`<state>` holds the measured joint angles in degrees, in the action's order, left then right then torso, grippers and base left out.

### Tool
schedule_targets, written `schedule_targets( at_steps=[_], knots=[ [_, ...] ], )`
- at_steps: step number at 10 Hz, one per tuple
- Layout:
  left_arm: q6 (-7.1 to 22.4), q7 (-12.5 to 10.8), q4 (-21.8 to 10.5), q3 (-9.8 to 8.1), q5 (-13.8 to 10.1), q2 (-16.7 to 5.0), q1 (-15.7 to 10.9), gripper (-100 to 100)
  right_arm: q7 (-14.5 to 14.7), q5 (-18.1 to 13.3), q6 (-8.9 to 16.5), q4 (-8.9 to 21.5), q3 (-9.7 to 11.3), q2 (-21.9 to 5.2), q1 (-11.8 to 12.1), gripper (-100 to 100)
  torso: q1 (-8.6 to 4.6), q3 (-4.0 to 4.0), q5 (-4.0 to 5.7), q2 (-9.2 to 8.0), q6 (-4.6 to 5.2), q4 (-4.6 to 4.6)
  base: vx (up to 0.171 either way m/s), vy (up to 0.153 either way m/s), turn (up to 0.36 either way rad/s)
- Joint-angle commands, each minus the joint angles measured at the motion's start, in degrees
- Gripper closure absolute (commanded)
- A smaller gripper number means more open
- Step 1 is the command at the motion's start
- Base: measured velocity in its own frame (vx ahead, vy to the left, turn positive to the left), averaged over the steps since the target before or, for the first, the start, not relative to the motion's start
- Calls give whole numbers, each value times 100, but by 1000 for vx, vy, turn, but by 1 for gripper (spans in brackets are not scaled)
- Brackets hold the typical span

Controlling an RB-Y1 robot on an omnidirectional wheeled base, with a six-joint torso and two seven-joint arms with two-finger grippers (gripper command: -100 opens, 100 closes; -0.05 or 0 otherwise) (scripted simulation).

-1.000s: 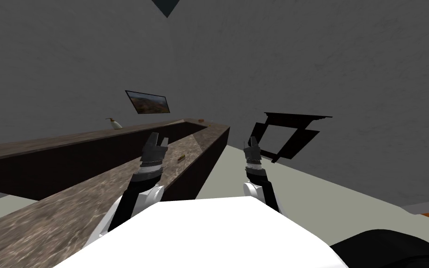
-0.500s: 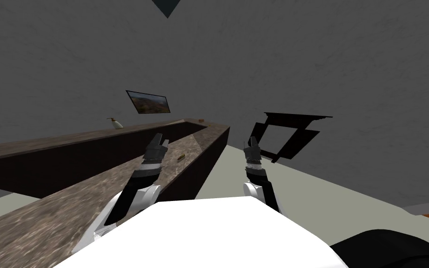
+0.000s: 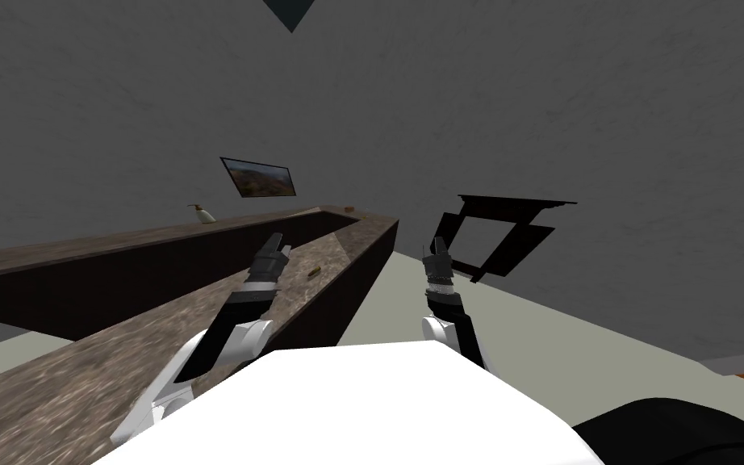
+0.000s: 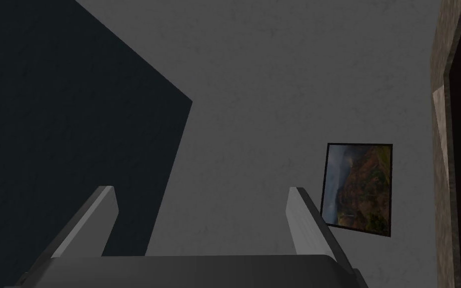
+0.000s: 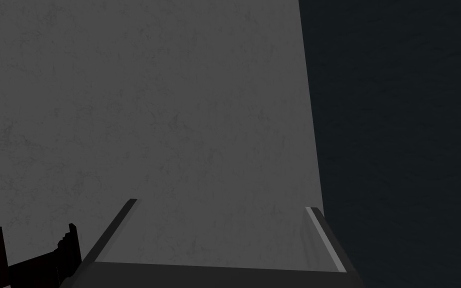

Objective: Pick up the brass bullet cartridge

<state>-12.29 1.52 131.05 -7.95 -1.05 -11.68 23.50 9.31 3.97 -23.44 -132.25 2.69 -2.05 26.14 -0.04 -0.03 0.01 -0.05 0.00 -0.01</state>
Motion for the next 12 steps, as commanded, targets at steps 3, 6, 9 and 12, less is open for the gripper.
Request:
schedule_targets(
  at_steps=[3, 6, 9, 12],
  knots=[
    [639, -55, -93, -241, -99, -131, -88, -100, 0, 0, 0, 0, 0, 0, 0, 0, -2, -1, 1, -1, 0, 0, -19, -20, 13],
    [1102, -84, -145, -362, -148, -185, -131, -100, 0, 0, 0, 0, 0, 0, 0, 0, -2, 1, 0, 1, 0, 0, -12, -18, 12],
    [1492, -116, -203, -485, -196, -234, -177, -100, 0, 0, 0, 0, 0, 0, 0, 0, -1, 2, 0, 3, -1, 1, -6, -15, 10],
    [1869, -150, -267, -610, -243, -278, -229, -100, 0, 0, 0, 0, 0, 0, 0, 0, -4, 2, 1, 3, 0, 1, -5, -18, 10]
  ],
)
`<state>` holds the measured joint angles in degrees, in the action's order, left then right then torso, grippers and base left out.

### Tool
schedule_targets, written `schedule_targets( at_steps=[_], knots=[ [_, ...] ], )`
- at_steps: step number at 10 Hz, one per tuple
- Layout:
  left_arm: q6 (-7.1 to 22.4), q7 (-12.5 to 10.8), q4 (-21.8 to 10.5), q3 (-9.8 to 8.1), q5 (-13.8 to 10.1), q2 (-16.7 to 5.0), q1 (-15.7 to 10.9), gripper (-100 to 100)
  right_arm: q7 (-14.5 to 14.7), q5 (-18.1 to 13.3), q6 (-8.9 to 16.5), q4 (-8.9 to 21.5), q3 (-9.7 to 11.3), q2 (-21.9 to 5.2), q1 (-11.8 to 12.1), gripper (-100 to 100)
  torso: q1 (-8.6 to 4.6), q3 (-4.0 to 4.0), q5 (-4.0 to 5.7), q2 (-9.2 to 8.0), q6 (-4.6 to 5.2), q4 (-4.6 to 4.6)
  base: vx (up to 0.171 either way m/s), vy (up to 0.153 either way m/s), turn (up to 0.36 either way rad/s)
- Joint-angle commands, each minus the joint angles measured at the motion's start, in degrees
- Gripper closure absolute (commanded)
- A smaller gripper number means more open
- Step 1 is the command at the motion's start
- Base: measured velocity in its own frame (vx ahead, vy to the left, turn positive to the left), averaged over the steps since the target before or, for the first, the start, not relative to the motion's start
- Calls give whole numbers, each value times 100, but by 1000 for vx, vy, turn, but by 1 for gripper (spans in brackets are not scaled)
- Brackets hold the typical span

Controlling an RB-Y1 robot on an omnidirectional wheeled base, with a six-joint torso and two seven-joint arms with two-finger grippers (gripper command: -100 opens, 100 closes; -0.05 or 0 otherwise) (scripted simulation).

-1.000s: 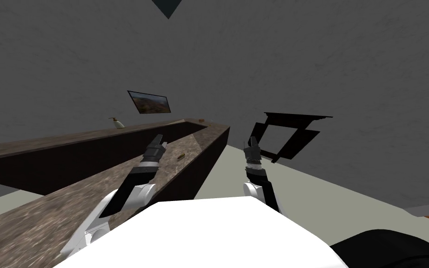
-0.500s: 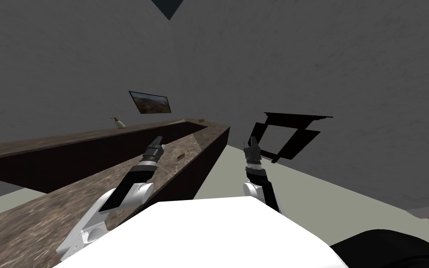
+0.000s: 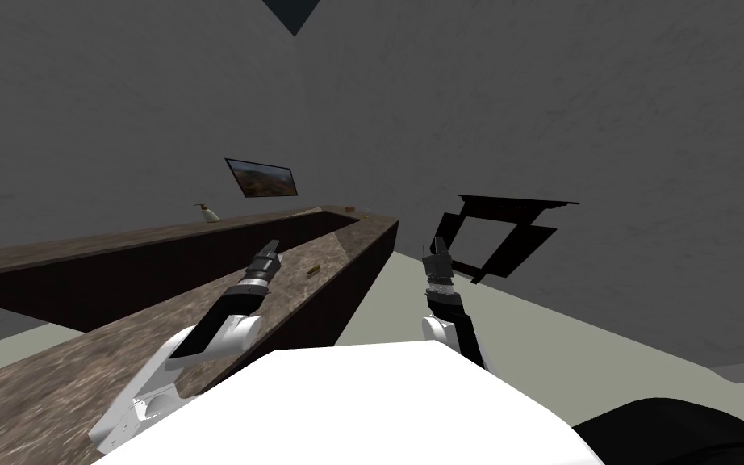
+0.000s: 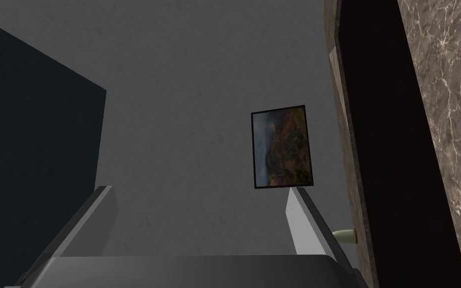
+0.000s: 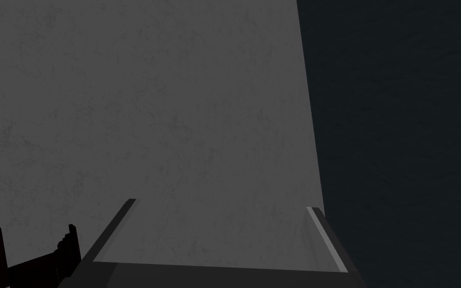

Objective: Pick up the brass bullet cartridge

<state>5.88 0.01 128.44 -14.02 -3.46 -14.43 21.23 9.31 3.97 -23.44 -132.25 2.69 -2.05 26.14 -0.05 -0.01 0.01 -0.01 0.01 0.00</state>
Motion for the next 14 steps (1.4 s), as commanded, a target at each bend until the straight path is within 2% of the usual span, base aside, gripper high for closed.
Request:
schedule_targets(
  at_steps=[1, 2, 3, 4, 5, 7, 8, 9, 10, 11, 12, 13, 14],
  knots=[
    [286, -36, -76, -131, -48, -43, -61, -100, 0, 0, 0, 0, 0, 0, 0, 0, 0, 0, 0, 0, 0, 0, 4, -17, 16],
    [438, -36, -76, -131, -48, -43, -61, -100, 0, 0, 0, 0, 0, 0, 0, 0, -1, 1, 0, 2, -1, 0, 3, -20, 18],
    [627, -77, -150, -261, -93, -79, -130, -100, 0, 0, 0, 0, 0, 0, 0, 0, -2, 2, 0, 3, 0, 1, 10, -29, 23],
    [802, -77, -150, -261, -93, -79, -130, -100, 0, 0, 0, 0, 0, 0, 0, 0, -4, 3, 1, 5, -1, 1, 10, -24, 15],
    [974, -122, -229, -392, -136, -112, -209, -100, 0, 0, 0, 0, 0, 0, 0, 0, -4, 3, 1, 5, 0, 1, 15, -29, 23],
    [1235, -122, -229, -392, -136, -112, -209, -100, 0, 0, 0, 0, 0, 0, 0, 0, -4, 4, 1, 7, 0, 2, 11, -17, 7],
    [1425, -170, -314, -524, -176, -140, -299, -100, 0, 0, 0, 0, 0, 0, 0, 0, 0, 3, 0, 5, 0, 1, 17, -20, 27],
    [1599, -170, -314, -524, -176, -140, -299, -100, 0, 0, 0, 0, 0, 0, 0, 0, -2, 4, 0, 8, -1, 2, 21, -24, 17],
    [1643, -170, -314, -524, -176, -140, -299, -100, 0, 0, 0, 0, 0, 0, 0, 0, -3, 5, 0, 9, 0, 2, 11, -13, 0],
    [1868, -223, -409, -656, -214, -164, -399, -100, 0, 0, 0, 0, 0, 0, 0, 0, -1, 4, 0, 7, 0, 2, 28, -26, 29],
    [2023, -223, -409, -656, -214, -164, -399, -100, 0, 0, 0, 0, 0, 0, 1, 0, -4, 7, 1, 12, 0, 2, 30, -31, 19],
    [2203, -280, -513, -788, -248, -183, -507, -100, 0, 0, 0, 0, 0, 0, 0, 0, -6, 7, 1, 12, 0, 3, 34, -36, 30],
    [2375, -280, -513, -788, -248, -183, -507, -100, 0, 0, 0, 0, 0, 0, 1, 0, -8, 8, 1, 15, 0, 3, 32, -34, 19]
  ],
)
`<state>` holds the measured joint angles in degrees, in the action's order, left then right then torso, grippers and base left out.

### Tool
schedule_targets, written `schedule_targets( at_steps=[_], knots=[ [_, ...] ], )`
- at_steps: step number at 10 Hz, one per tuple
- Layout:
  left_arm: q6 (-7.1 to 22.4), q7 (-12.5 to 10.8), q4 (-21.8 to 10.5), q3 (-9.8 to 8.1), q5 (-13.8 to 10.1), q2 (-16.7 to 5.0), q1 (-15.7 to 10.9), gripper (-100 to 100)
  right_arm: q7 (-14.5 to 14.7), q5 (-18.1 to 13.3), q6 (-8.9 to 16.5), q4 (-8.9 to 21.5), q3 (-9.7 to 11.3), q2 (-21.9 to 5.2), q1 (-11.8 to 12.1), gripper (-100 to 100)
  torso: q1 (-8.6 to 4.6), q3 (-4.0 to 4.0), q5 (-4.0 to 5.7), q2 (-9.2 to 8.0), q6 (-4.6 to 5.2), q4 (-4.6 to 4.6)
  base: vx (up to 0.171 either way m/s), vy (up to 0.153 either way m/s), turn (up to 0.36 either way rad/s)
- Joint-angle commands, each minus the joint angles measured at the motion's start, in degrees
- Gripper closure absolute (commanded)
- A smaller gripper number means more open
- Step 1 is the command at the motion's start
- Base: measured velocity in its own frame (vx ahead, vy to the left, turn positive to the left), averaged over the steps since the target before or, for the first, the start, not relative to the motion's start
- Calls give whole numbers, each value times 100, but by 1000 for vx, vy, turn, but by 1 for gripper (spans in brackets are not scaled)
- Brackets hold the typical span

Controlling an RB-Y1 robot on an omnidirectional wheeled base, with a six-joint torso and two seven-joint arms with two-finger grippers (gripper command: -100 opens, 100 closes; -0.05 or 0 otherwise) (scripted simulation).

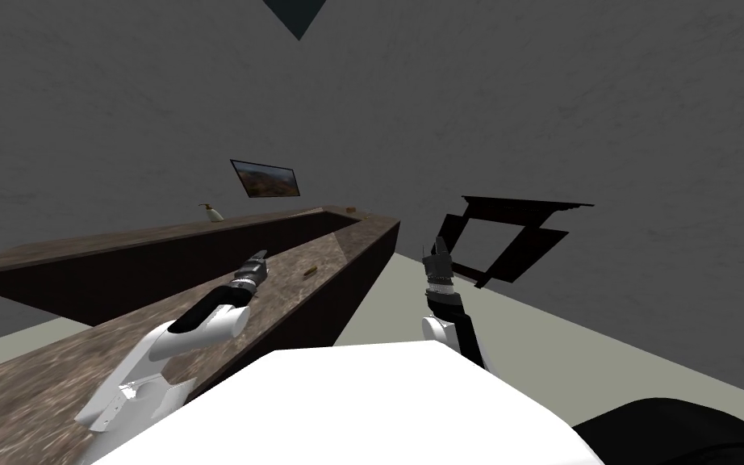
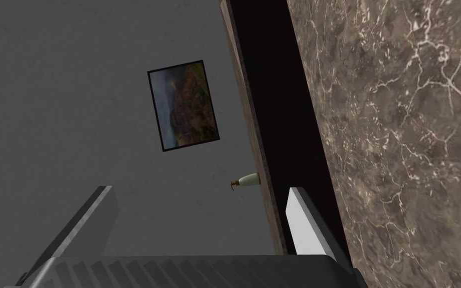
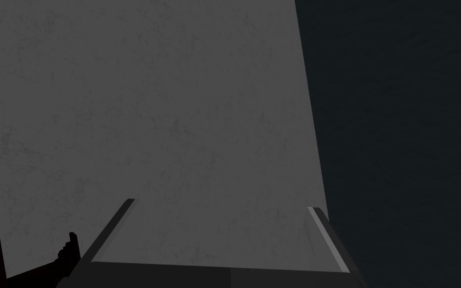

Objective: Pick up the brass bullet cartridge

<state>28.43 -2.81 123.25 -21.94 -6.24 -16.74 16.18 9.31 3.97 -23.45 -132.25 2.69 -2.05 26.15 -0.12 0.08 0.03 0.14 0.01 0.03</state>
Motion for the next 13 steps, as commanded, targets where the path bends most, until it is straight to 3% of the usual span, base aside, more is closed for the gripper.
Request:
schedule_targets(
  at_steps=[1, 2, 4, 7, 9, 10, 12, 13],
  knots=[
    [221, 2, 6, 4, 30, 48, -2, -100, 0, 0, 0, 0, 0, 0, 0, 0, 0, 0, 0, 0, 0, 0, 19, -14, 1],
    [436, -59, -109, -127, -1, 36, -118, -100, 0, 0, 0, 0, 0, 0, 0, 0, 5, -2, -1, -4, 0, -1, 44, -18, 34],
    [644, -59, -109, -127, -1, 36, -118, -100, 0, 0, 0, 0, 0, 0, 0, 0, 2, 2, -1, 3, 0, 1, 29, -25, 9],
    [1224, -192, -364, -383, -55, 26, -372, -100, 0, 0, 0, 0, 0, 0, 0, 0, 2, 2, 0, 4, 0, 1, 52, -35, 32],
    [1494, -192, -364, -383, -55, 26, -372, -100, 0, 0, 0, 0, 0, 0, 0, 0, -4, 7, 1, 11, 1, 3, 43, -33, 13],
    [1674, -263, -503, -509, -77, 26, -509, -100, 0, 0, 0, 0, 0, 0, 0, 0, 2, 1, 0, 1, 0, 1, 53, -36, 36],
    [1918, -263, -503, -509, -77, 26, -509, -100, 0, 0, 0, 0, 0, 0, 0, 0, -2, 5, 1, 9, 0, 2, 46, -27, 14],
    [2135, -336, -645, -632, -97, 29, -652, -100, 0, 0, 0, 0, 0, 0, 0, 0, 5, 2, -1, 2, 0, 1, 56, -24, 39]
  ],
)
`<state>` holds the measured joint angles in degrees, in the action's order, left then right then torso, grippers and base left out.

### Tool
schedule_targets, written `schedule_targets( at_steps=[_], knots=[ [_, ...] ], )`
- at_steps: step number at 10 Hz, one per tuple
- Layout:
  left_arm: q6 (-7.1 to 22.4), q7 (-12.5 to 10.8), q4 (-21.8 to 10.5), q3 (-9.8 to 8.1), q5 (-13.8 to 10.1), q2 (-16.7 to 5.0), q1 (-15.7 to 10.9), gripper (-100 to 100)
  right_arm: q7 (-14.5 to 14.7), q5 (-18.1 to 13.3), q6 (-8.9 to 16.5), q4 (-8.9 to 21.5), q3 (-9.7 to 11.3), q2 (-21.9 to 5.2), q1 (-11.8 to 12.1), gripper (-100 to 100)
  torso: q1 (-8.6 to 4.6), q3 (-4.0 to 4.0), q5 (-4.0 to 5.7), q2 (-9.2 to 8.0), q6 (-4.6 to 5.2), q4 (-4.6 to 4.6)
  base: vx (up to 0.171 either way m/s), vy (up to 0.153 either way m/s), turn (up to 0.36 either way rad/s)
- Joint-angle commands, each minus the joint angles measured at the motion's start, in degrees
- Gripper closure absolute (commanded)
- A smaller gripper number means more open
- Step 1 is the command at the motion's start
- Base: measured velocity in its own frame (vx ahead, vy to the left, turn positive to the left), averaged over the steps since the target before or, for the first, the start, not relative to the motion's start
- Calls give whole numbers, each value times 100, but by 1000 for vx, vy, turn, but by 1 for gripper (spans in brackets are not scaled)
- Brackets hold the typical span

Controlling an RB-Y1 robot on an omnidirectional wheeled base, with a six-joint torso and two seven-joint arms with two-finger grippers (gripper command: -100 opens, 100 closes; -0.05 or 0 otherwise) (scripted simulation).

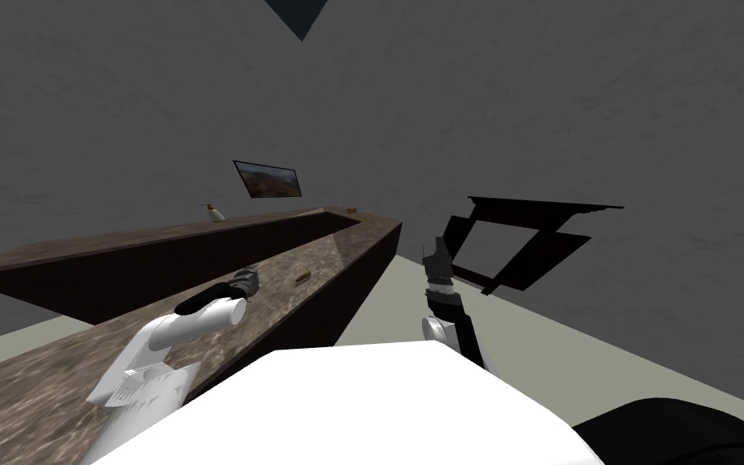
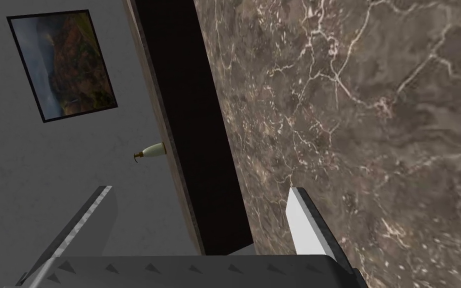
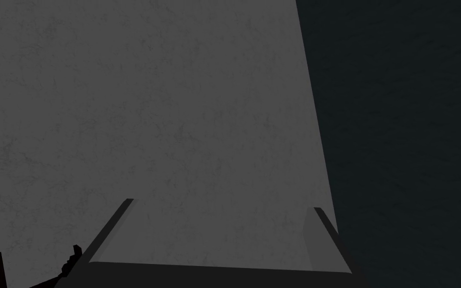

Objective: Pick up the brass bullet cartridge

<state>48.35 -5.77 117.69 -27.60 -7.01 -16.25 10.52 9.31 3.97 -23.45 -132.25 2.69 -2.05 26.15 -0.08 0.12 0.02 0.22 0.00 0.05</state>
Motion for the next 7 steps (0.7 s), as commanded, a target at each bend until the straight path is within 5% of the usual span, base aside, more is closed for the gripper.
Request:
schedule_targets(
  at_steps=[1, 7],
  knots=[
    [286, -41, -89, -65, -20, -20, -86, -100, 0, 0, 0, 0, 0, 0, 0, 0, 0, 0, 0, 0, 0, 0, 61, -33, 25],
    [1168, -192, -378, -302, -52, -3, -384, -100, 0, 0, 0, 0, 0, 0, 0, 0, -6, 8, 2, 12, 1, 4, 64, -36, 22]
  ],
)
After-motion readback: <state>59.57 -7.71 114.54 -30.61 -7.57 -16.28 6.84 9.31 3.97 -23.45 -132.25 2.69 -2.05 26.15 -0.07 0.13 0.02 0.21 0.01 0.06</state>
